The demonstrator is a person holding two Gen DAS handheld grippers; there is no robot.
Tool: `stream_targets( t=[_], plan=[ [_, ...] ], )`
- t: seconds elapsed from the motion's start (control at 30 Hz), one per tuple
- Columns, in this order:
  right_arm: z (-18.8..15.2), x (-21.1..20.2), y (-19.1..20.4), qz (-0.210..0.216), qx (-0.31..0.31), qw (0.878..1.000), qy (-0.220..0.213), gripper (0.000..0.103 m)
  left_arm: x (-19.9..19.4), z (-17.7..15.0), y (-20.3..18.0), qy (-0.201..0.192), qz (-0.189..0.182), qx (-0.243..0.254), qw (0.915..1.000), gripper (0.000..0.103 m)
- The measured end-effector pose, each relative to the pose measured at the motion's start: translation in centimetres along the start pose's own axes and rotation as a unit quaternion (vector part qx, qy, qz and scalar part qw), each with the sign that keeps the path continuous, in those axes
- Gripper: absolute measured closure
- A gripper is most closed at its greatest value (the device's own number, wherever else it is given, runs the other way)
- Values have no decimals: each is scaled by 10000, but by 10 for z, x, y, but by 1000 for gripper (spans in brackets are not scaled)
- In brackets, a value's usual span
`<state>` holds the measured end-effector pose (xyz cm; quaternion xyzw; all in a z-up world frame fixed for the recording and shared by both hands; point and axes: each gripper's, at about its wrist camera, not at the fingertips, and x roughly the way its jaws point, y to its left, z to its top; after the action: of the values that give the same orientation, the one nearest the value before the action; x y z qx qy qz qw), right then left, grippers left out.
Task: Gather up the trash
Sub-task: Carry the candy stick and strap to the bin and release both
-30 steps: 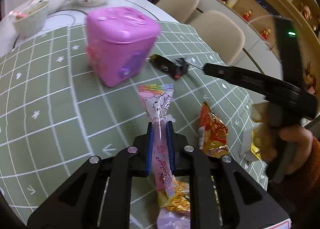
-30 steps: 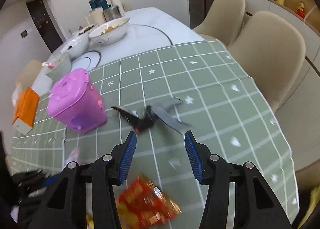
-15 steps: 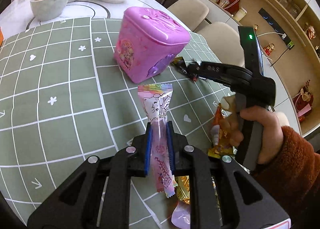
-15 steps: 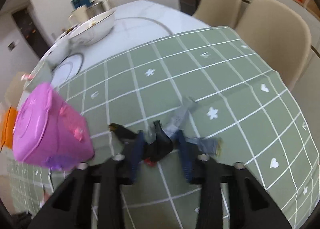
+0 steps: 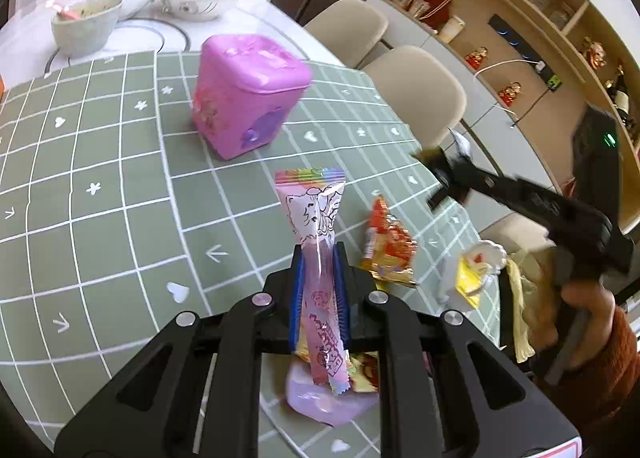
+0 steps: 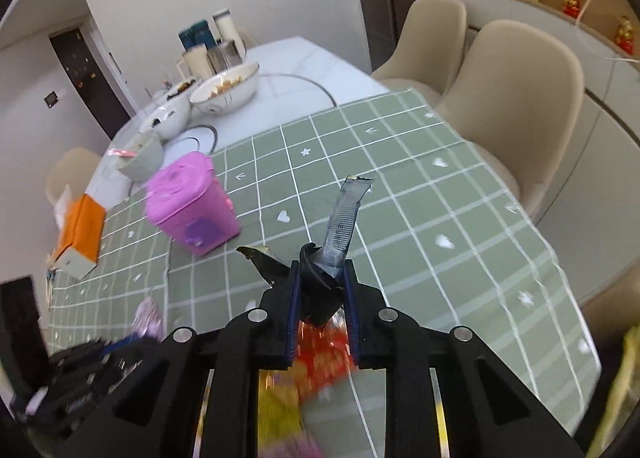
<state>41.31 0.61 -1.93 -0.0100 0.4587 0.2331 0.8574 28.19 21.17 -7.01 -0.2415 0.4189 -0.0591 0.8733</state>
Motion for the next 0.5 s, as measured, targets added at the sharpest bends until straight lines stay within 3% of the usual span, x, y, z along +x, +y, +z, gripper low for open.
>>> stream_targets(
  t=[0.23,0.5],
  plan=[
    [-48,-80,-13,-327,-154,9985,-408,83,-29,-6,-47,-200,-165,474,9985,90],
    [-105,-158,-50,-530,339,9944,-850,83,-52,-24,-119,-244,-375,1213,9916,90]
  ],
)
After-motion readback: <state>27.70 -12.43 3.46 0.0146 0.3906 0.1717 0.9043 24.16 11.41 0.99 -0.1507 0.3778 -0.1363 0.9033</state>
